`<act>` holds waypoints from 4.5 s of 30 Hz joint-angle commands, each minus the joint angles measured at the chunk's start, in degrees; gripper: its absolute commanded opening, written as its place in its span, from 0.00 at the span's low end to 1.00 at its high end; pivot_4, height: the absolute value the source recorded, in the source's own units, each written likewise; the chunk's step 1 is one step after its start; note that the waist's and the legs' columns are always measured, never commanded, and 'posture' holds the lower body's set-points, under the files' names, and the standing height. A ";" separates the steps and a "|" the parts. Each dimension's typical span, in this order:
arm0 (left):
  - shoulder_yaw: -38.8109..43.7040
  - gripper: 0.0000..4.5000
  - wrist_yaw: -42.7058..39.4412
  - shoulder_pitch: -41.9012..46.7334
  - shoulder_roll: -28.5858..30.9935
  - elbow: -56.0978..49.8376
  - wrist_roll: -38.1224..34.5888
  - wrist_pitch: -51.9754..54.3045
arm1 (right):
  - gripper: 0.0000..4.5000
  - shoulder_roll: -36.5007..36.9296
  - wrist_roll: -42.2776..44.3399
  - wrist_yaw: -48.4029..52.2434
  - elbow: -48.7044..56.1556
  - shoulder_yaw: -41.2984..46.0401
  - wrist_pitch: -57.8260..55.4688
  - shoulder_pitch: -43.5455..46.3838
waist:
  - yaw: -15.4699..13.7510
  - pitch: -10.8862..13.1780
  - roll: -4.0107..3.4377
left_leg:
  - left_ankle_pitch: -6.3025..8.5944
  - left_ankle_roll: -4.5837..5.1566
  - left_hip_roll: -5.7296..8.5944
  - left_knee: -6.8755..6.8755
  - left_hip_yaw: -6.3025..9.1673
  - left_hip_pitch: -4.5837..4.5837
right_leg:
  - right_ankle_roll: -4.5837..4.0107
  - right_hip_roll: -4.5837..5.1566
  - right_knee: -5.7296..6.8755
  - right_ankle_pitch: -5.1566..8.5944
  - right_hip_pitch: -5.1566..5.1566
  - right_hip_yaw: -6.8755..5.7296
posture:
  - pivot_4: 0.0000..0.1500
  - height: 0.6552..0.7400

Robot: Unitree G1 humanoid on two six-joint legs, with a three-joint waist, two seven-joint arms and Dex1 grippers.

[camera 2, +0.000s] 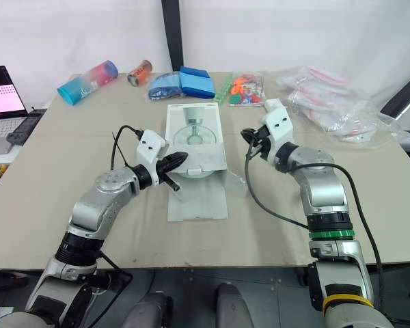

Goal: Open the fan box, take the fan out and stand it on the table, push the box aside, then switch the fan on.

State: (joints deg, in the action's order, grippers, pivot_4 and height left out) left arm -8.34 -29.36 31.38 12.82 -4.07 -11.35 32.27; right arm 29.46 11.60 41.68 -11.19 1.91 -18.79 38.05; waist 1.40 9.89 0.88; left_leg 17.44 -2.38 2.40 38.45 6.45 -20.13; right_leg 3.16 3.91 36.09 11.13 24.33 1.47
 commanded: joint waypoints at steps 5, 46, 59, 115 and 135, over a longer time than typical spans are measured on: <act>-0.04 0.00 -0.82 -1.42 1.27 -1.38 -0.12 0.68 | 0.03 -0.26 1.84 7.00 11.21 -6.68 -1.28 -4.04 | -0.01 -0.01 -0.02 | 0.01 0.01 0.00 0.02 0.03 -0.01 | 0.02 0.00 0.01 -0.01 0.00 0.00 | 1.00 1.00; -7.31 0.00 -10.99 -5.84 14.32 -18.33 -1.19 9.37 | 0.03 -0.56 -1.72 4.99 9.74 -8.99 -2.72 -6.01 | 0.04 -0.02 -0.02 | 0.02 0.04 -0.03 0.01 0.04 0.01 | 0.00 -0.06 0.00 -0.02 -0.01 0.01 | 1.00 1.00; -0.26 0.00 -7.31 -8.56 18.56 -15.48 -0.68 9.71 | 0.03 -0.78 -1.88 5.30 9.44 -9.37 -2.27 -5.97 | 0.00 -0.02 -0.02 | 0.02 0.04 -0.03 0.01 0.06 0.00 | 0.01 -0.06 -0.01 -0.01 -0.01 0.01 | 1.00 1.00; 7.79 0.00 7.38 -6.49 -2.09 -5.09 -4.36 4.58 | 0.03 -1.16 -1.20 4.01 9.37 -8.32 -3.08 -6.28 | -0.04 -0.02 0.00 | -0.01 -0.01 -0.01 0.02 0.06 -0.01 | 0.01 -0.03 -0.01 -0.03 -0.01 0.00 | 1.00 1.00; 14.78 0.00 -2.21 -17.48 4.76 -29.04 -34.60 21.33 | 0.03 -1.07 -1.33 5.74 8.86 -9.75 -2.98 -6.31 | 0.01 -0.02 0.00 | 0.00 0.00 -0.02 0.02 0.06 -0.02 | 0.01 -0.03 -0.01 -0.02 -0.02 0.00 | 1.00 1.00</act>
State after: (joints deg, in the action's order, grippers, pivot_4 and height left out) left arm 6.00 -30.82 13.98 16.55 -29.61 -43.12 51.88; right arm 28.31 10.59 46.62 -1.69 -6.97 -21.29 32.15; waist 1.40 9.87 0.88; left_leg 17.45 -2.37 2.37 38.47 6.50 -20.14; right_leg 3.17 3.87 36.07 11.11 24.30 1.47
